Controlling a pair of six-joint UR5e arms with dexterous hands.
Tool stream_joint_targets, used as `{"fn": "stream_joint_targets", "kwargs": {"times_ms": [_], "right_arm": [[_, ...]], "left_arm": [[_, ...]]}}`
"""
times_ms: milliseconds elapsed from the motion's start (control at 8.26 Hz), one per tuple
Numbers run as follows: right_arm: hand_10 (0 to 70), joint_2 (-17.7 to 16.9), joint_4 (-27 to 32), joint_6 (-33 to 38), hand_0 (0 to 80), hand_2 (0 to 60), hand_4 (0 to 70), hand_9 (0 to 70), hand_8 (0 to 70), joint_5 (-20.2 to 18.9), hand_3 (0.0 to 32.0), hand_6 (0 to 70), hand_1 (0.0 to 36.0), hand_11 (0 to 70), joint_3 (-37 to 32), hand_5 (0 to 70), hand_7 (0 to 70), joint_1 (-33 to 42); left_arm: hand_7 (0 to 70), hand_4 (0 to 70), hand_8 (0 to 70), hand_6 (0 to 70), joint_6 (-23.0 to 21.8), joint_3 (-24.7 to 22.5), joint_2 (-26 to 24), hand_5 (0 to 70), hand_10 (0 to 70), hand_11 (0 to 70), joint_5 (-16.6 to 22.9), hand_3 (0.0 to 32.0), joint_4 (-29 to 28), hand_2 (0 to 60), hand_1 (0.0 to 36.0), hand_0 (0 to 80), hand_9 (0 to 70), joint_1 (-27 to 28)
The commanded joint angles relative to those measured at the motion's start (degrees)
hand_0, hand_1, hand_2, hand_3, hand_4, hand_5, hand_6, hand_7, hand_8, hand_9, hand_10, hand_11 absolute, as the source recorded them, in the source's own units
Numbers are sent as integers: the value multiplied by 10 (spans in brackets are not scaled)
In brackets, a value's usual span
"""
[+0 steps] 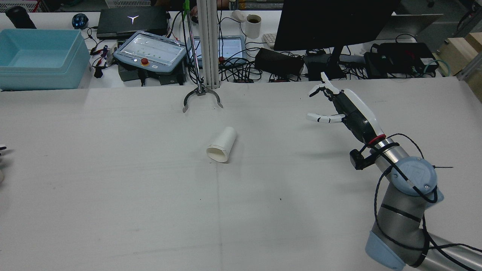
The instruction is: Pour water
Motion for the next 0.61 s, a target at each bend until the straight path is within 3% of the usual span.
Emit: {"fn": "stream_joint_targets", "kwargs": {"times_ms": [0, 121, 363, 484], "right_arm": [[27, 0, 0, 0, 426, 198, 107, 0, 0, 0, 0, 2, 123, 47, 0, 462, 0, -3], [27, 0, 0, 0, 427, 196, 104, 0, 0, 0, 0, 3, 122, 47, 0, 461, 0, -4], [27, 0, 0, 0, 429, 193, 100, 0, 0, 0, 0, 4, 123, 48, 1, 465, 0, -4], [26, 0, 0, 0, 428, 192, 102, 0, 0, 0, 0, 5, 122, 46, 1, 467, 0, -4]], "left_arm": [[41, 194, 1, 59, 1, -3, 9, 81, 61, 115, 1, 0, -11, 275, 323, 608, 0, 0], [0, 0, 0, 23, 1, -3, 11, 6, 53, 120, 1, 2, -13, 193, 360, 800, 0, 0], [0, 0, 0, 0, -1, -3, 11, 0, 47, 109, 1, 72, -14, 166, 360, 800, 0, 0], [0, 0, 0, 0, -3, -3, 11, 0, 45, 104, 1, 88, -14, 155, 360, 800, 0, 0]]}}
